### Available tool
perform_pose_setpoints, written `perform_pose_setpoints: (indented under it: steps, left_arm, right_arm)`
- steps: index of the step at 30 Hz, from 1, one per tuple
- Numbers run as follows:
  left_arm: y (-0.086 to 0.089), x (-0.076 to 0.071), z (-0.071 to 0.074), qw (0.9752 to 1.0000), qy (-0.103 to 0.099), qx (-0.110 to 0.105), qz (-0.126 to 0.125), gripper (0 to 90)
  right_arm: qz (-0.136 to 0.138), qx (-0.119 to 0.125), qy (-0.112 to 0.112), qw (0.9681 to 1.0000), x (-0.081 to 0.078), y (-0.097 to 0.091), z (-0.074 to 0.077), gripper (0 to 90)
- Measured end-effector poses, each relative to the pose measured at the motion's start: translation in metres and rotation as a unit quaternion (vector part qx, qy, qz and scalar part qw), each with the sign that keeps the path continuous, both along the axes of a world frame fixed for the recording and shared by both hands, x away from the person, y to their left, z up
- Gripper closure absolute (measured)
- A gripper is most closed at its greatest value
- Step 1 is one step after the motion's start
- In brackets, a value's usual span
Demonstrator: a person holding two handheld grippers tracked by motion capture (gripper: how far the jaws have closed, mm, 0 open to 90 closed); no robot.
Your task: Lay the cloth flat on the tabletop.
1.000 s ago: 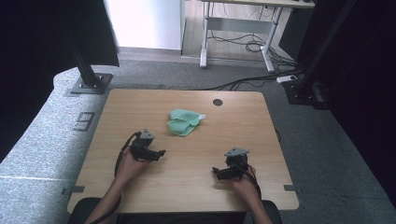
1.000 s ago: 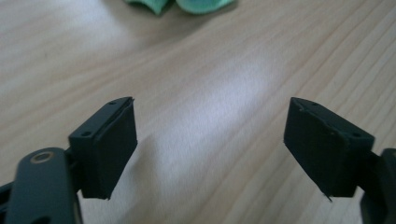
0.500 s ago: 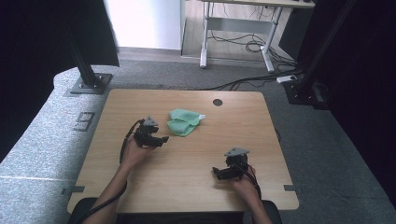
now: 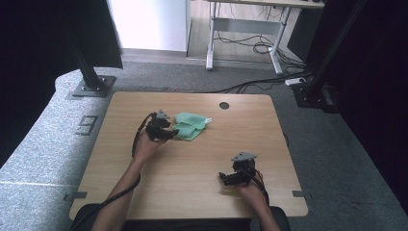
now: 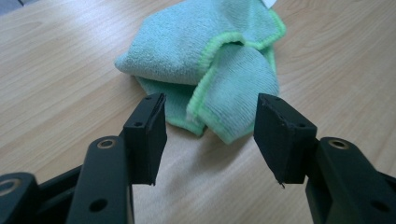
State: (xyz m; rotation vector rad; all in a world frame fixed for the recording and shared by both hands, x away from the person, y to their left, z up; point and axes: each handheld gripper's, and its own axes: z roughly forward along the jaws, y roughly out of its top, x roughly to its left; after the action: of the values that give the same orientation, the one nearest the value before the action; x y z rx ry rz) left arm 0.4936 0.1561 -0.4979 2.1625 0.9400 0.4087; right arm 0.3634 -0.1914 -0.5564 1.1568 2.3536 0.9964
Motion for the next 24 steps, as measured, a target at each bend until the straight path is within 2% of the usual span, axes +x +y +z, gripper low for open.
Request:
perform_pose_setpoints:
  steps: [1,4,7,9,10,11,17,18,21,22,24]
  left_arm:
    - [-0.003,0.004,-0.002,0.9999,0.007,0.008,0.005,44.6]
    - [-0.005,0.008,-0.006,0.9998,0.014,0.013,0.003,48.1]
    - [-0.007,0.007,-0.011,0.9996,0.026,0.005,-0.014,65.3]
    - [-0.008,0.006,-0.011,0.9996,0.024,0.005,-0.017,76.8]
    - [-0.009,0.004,-0.011,0.9995,0.022,0.009,-0.022,76.8]
    - [-0.012,-0.001,-0.01,0.9992,0.019,0.018,-0.03,82.5]
    - [-0.019,-0.022,0.002,0.9984,0.01,0.006,-0.056,85.7]
    - [-0.019,-0.022,0.002,0.9984,0.01,0.006,-0.056,85.7]
    - [-0.024,-0.04,0.007,0.997,0.013,0.002,-0.076,85.6]
    - [-0.024,-0.04,0.007,0.997,0.013,0.002,-0.076,85.5]
    - [-0.027,-0.055,0.009,0.9958,0.023,-0.007,-0.089,85.2]
  right_arm:
    - [0.0,0.0,0.0,1.0,0.0,0.0,0.0,0.0]
    - [0.001,0.0,-0.001,1.0,0.0,0.0,0.0,0.0]
    - [0.0,0.0,0.0,1.0,0.0,0.0,0.0,0.0]
    - [0.0,0.0,0.0,1.0,0.0,0.0,0.0,0.0]
    - [0.0,0.0,0.0,1.0,0.0,0.0,0.0,0.0]
    - [0.0,0.0,0.0,1.0,0.0,0.0,0.0,0.0]
    - [0.0,0.0,0.0,1.0,0.0,0.0,0.0,0.0]
    - [0.0,0.0,0.0,1.0,0.0,0.0,0.0,0.0]
    - [0.0,0.0,0.0,1.0,0.0,0.0,0.0,0.0]
    - [0.0,0.0,0.0,1.0,0.0,0.0,0.0,0.0]
    - [0.0,0.0,0.0,1.0,0.0,0.0,0.0,0.0]
